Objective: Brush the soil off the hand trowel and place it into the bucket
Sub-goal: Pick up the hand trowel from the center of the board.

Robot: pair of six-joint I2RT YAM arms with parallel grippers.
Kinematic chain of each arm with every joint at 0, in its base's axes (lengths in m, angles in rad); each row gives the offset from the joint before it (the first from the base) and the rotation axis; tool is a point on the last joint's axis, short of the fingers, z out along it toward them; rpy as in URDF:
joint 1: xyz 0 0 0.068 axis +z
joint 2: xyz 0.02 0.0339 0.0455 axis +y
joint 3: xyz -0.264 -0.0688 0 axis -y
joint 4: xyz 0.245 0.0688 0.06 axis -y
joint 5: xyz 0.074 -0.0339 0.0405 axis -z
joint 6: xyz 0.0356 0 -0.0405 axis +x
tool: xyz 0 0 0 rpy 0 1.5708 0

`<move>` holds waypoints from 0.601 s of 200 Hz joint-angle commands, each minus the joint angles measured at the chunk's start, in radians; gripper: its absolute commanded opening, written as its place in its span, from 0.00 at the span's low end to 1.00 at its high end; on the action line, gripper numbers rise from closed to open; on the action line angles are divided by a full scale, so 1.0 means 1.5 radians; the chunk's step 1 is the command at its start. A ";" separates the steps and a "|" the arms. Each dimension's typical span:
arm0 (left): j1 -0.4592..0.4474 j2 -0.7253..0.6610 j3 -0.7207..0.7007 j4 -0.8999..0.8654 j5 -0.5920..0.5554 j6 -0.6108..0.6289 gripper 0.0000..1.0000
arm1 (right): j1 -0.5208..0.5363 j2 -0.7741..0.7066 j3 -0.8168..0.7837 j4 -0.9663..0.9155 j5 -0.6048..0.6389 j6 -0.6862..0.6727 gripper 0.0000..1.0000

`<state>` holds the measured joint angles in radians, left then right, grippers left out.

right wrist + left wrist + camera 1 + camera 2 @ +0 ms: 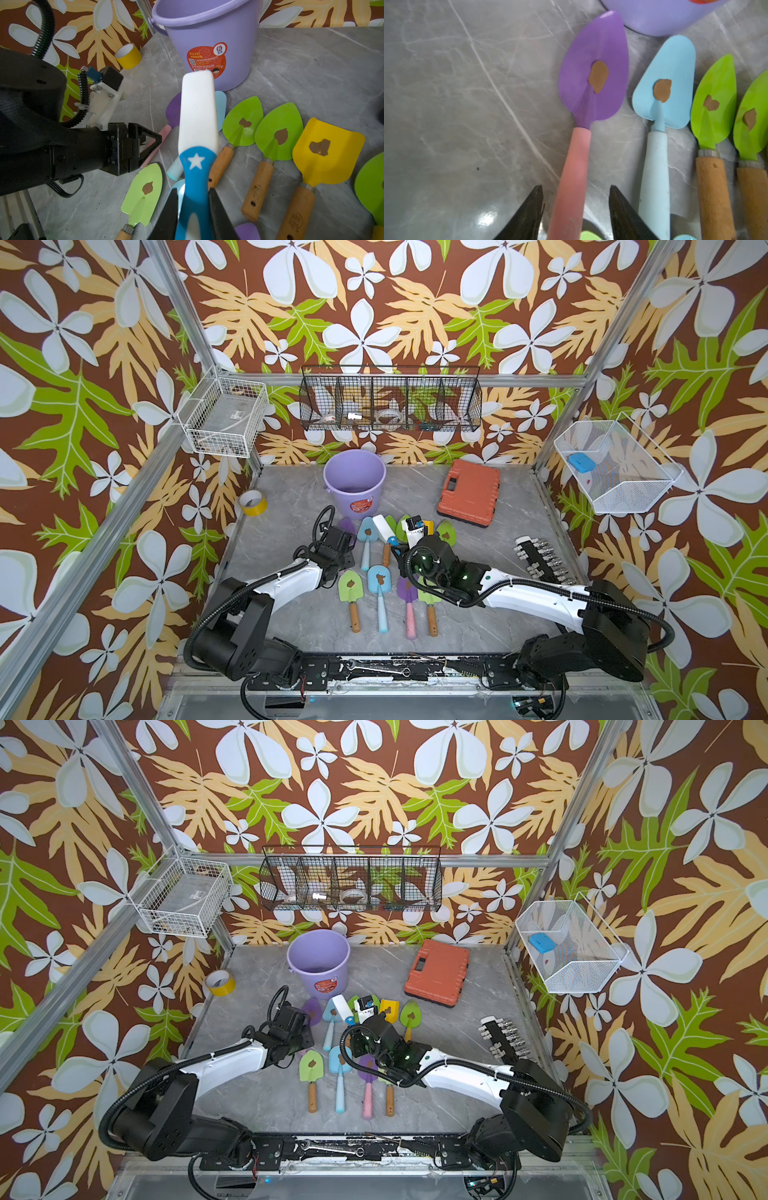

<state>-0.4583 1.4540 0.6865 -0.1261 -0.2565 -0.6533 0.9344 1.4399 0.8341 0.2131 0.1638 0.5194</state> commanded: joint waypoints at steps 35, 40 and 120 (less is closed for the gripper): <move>-0.012 0.057 0.014 -0.022 -0.046 -0.005 0.53 | 0.000 -0.006 0.003 0.010 0.014 -0.003 0.00; -0.012 0.059 0.012 -0.022 -0.047 -0.005 0.53 | -0.001 -0.005 0.003 0.009 0.014 -0.003 0.00; -0.013 0.072 -0.008 0.006 -0.023 -0.002 0.23 | -0.001 0.000 -0.001 0.018 0.016 0.003 0.00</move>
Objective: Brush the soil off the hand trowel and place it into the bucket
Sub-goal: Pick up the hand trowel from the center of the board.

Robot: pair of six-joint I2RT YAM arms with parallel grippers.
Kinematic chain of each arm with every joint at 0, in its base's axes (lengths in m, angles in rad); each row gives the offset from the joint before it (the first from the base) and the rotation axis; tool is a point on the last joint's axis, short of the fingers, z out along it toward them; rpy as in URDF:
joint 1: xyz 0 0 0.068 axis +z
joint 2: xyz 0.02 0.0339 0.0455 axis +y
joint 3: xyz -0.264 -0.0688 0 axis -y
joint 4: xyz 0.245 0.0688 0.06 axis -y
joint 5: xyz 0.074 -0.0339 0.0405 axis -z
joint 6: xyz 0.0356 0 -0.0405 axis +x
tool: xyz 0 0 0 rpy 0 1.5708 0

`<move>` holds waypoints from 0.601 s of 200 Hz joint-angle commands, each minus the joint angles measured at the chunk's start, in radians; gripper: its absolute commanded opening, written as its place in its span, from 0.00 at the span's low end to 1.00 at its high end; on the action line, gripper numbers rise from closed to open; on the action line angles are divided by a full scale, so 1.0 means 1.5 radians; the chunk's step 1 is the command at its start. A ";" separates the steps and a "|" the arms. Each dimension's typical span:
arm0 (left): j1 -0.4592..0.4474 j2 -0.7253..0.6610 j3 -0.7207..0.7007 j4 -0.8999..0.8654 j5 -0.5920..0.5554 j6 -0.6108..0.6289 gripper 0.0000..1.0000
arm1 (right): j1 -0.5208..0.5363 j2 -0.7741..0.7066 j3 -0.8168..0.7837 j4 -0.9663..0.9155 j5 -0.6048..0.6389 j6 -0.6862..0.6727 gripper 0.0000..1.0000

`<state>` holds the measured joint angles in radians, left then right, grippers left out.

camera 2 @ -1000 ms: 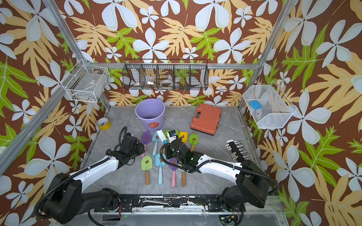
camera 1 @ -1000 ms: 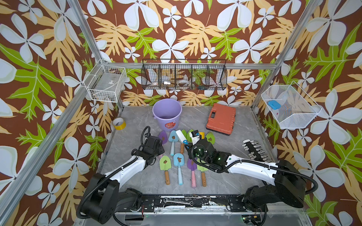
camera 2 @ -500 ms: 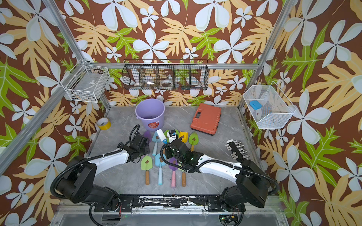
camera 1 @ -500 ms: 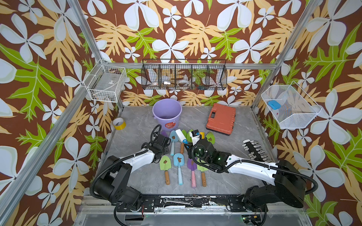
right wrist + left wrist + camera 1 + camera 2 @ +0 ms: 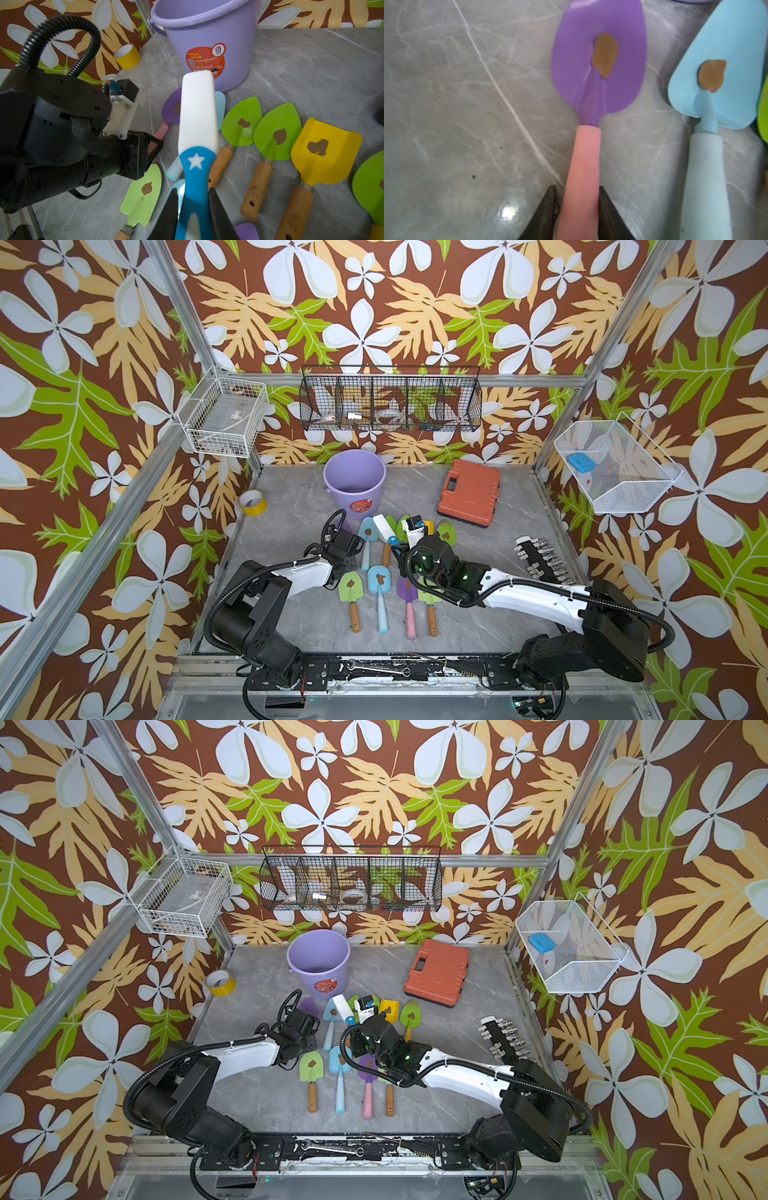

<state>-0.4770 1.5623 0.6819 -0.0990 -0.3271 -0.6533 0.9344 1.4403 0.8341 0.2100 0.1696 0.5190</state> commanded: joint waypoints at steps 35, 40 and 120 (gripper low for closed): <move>0.000 -0.007 0.008 -0.023 0.032 0.009 0.09 | -0.001 0.000 -0.001 0.019 0.013 0.002 0.00; 0.000 -0.009 0.012 -0.030 0.036 0.013 0.08 | -0.001 -0.001 -0.001 0.018 0.013 0.002 0.00; -0.001 -0.165 0.058 -0.203 0.074 0.054 0.00 | -0.034 0.025 0.109 -0.120 -0.063 -0.060 0.00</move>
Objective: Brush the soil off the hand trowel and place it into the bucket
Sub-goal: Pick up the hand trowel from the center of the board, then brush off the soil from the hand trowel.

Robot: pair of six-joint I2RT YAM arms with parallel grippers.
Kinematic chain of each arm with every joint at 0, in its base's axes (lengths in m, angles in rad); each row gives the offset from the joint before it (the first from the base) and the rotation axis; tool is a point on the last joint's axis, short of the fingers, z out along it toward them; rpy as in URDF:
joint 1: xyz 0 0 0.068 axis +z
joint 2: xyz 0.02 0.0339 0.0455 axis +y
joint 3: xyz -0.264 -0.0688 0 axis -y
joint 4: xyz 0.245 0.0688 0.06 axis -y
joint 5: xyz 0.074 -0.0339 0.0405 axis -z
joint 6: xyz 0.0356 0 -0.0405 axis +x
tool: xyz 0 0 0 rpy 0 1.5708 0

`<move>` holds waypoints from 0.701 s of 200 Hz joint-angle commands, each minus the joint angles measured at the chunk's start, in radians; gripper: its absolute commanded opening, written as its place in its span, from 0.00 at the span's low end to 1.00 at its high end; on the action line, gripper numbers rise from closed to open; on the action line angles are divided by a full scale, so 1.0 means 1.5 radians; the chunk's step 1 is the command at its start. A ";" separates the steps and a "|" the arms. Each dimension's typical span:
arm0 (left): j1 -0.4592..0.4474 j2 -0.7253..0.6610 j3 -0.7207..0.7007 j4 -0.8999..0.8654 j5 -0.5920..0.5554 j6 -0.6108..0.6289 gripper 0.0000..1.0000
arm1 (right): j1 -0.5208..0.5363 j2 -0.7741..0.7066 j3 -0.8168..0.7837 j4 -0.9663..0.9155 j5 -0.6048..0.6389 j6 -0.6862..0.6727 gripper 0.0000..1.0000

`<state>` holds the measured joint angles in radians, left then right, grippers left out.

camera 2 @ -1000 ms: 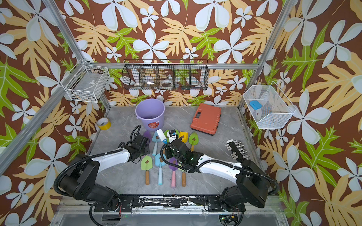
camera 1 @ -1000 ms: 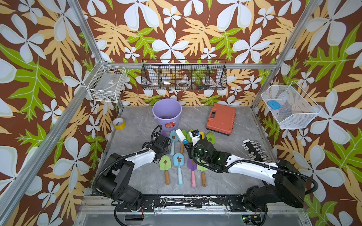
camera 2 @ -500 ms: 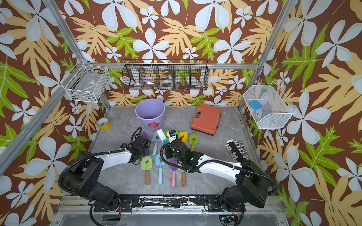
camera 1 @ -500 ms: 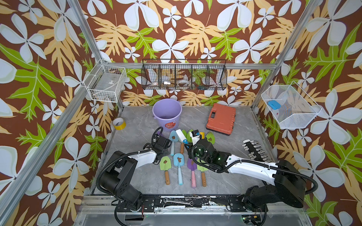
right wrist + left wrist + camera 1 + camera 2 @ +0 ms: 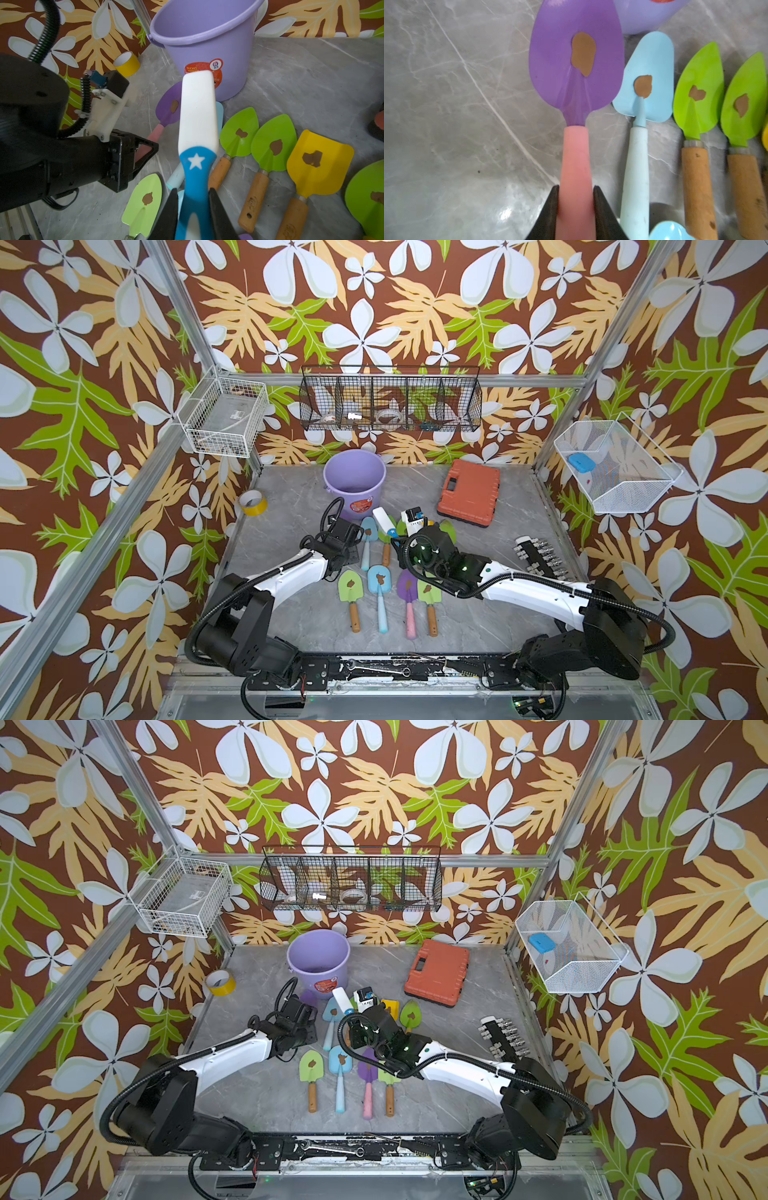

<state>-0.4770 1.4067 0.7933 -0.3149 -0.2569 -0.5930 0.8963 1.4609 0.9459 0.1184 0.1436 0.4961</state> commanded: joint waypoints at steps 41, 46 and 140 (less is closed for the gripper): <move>-0.032 -0.178 -0.016 -0.150 0.098 0.052 0.00 | -0.008 0.039 0.121 -0.186 -0.091 -0.116 0.00; -0.036 -0.192 -0.014 -0.164 0.086 0.055 0.00 | -0.008 0.043 0.134 -0.207 -0.095 -0.124 0.00; -0.061 -0.199 0.055 -0.233 0.112 0.097 0.00 | 0.023 0.087 0.208 -0.279 -0.194 -0.167 0.00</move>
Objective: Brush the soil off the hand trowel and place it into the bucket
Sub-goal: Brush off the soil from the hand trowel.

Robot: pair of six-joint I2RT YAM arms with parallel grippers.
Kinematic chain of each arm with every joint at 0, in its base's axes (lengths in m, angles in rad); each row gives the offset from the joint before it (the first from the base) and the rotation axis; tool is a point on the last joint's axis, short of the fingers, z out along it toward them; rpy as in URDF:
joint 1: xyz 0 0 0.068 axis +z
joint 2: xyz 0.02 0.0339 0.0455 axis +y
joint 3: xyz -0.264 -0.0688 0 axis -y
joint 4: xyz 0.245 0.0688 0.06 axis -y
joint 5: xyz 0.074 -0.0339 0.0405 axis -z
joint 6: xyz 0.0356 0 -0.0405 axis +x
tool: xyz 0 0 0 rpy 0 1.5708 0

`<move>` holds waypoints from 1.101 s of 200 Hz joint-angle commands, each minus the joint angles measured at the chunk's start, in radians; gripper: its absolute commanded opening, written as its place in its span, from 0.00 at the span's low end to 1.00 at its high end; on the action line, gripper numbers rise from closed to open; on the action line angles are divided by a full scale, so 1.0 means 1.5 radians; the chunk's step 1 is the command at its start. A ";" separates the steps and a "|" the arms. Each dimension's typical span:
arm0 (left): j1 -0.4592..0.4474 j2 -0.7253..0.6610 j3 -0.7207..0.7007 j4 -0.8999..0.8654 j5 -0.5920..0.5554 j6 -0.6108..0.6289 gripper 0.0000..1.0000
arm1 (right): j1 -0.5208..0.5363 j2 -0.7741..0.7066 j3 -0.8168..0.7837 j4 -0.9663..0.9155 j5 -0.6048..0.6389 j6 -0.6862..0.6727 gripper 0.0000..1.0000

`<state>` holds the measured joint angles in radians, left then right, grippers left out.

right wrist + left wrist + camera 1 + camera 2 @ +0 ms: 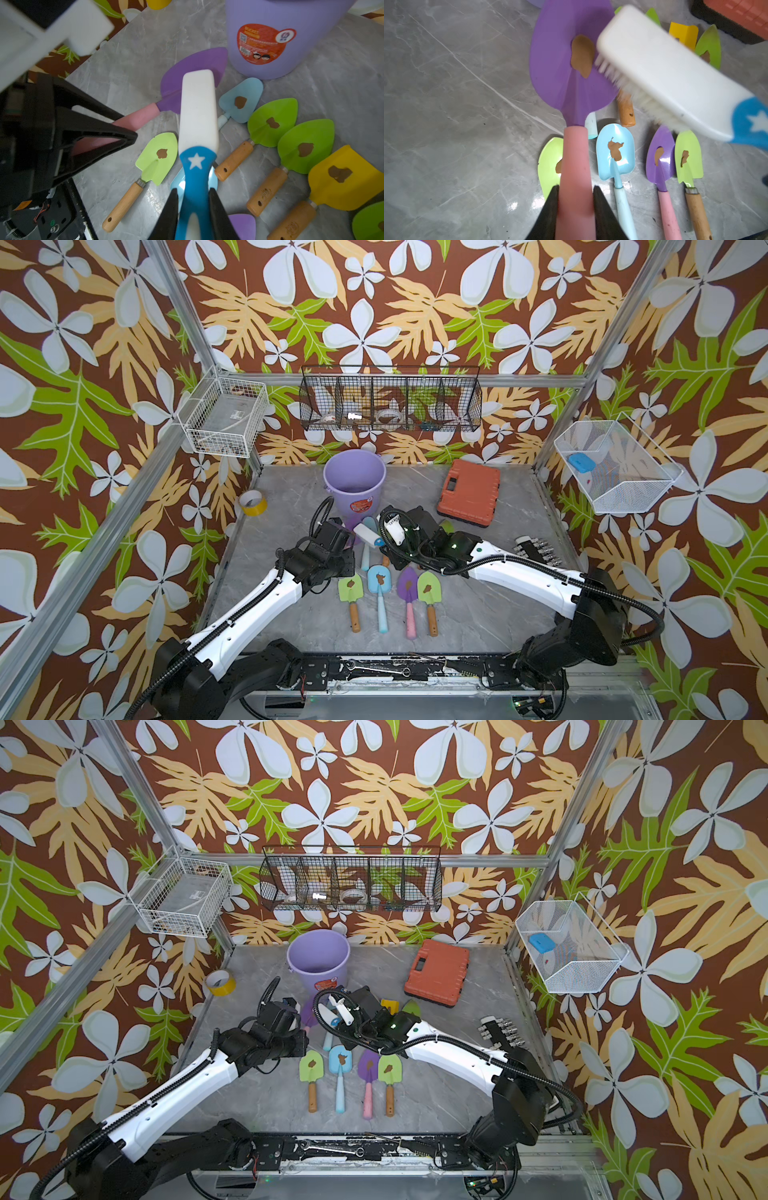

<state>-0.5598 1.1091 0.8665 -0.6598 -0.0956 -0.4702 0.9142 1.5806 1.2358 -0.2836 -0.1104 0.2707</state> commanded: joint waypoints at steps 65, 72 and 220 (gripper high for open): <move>-0.014 0.011 0.007 -0.010 -0.014 0.007 0.00 | 0.009 0.079 0.088 -0.116 0.188 -0.017 0.00; -0.014 0.012 0.007 -0.010 -0.016 0.006 0.00 | 0.009 0.078 0.094 -0.119 0.217 -0.018 0.00; -0.014 0.005 -0.025 0.007 -0.065 -0.029 0.00 | 0.026 0.112 0.106 -0.075 0.245 -0.007 0.00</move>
<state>-0.5797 1.1236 0.8234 -0.6670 -0.1642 -0.5011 0.9565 1.7481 1.3712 -0.3534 0.0696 0.2573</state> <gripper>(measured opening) 0.264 0.222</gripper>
